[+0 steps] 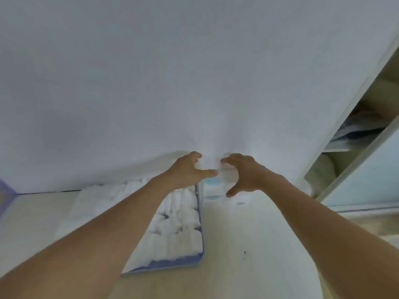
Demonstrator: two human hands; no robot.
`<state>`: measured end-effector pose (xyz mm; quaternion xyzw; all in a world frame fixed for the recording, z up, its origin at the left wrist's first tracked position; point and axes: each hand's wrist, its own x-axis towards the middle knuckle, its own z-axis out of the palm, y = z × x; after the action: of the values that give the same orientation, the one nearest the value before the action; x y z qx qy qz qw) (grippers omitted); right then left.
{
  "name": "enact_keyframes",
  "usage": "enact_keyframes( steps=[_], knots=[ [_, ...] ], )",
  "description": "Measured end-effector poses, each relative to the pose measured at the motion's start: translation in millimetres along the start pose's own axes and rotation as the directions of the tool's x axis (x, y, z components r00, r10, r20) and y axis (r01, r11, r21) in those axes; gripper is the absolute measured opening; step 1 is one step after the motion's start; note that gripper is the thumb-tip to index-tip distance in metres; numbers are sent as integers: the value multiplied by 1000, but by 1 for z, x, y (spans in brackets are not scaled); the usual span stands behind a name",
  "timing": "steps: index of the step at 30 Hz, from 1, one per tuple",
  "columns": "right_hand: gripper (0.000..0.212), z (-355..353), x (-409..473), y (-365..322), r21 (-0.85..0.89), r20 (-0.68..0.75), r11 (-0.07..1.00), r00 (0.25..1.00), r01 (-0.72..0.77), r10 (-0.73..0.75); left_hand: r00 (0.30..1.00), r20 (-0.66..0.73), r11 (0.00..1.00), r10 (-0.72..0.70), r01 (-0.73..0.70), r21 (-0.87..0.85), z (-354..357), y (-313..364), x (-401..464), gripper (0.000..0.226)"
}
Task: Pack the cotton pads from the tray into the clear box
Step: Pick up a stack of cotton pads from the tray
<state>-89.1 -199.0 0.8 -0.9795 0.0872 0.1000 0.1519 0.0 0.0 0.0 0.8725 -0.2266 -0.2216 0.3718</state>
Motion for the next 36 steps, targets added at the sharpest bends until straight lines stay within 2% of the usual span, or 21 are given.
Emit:
enact_keyframes(
  steps=[3, 6, 9, 11, 14, 17, 20, 25, 29, 31, 33, 35, 36],
  knots=[
    [112, 34, 8, 20, 49, -205, 999, 979, 4, 6, 995, -17, 992, 102, -100, 72, 39, -33, 12, 122],
    [94, 60, 5, 33, 102, -398, 994, 918, 45, -1, 968, -119, 975, 223, -221, 30, 61, -55, 16, 124],
    [76, 75, -14, 35, 106, -598, 984, 800, 141, -50, 929, -238, 952, 284, -303, -49, 61, -61, 7, 126],
    [69, 78, -33, 27, 81, -696, 978, 714, 193, -83, 884, -325, 928, 337, -370, -43, 51, -58, -5, 121],
    [55, 96, -89, -1, 15, -781, 967, 607, 253, -146, 842, -344, 883, 416, -465, -69, 44, -65, -53, 110],
    [44, 120, -141, -29, -15, -807, 960, 564, 279, -176, 864, -296, 854, 406, -474, -213, 49, -81, -103, 109],
    [41, 146, -187, -50, -65, -827, 967, 529, 246, -190, 873, -237, 803, 427, -486, -344, 66, -98, -150, 104],
    [44, 188, -267, -66, -148, -784, 983, 594, 105, -181, 903, -171, 799, 394, -428, -422, 114, -132, -229, 114],
    [57, 202, -297, -62, -146, -738, 989, 668, -17, -98, 906, -102, 830, 412, -419, -368, 151, -162, -264, 121],
    [53, 195, -297, -60, -59, -740, 997, 672, -52, -9, 897, -75, 836, 435, -433, -336, 158, -168, -270, 126],
    [46, 178, -288, -56, 182, -763, 983, 625, -33, 163, 880, -4, 838, 474, -453, -306, 164, -167, -270, 132],
    [50, 163, -279, -57, 416, -737, 909, 589, 10, 331, 876, 45, 856, 479, -456, -243, 171, -165, -267, 136],
    [55, 160, -276, -60, 430, -727, 903, 591, -7, 350, 883, 52, 869, 466, -446, -214, 175, -164, -265, 140]
  ],
)
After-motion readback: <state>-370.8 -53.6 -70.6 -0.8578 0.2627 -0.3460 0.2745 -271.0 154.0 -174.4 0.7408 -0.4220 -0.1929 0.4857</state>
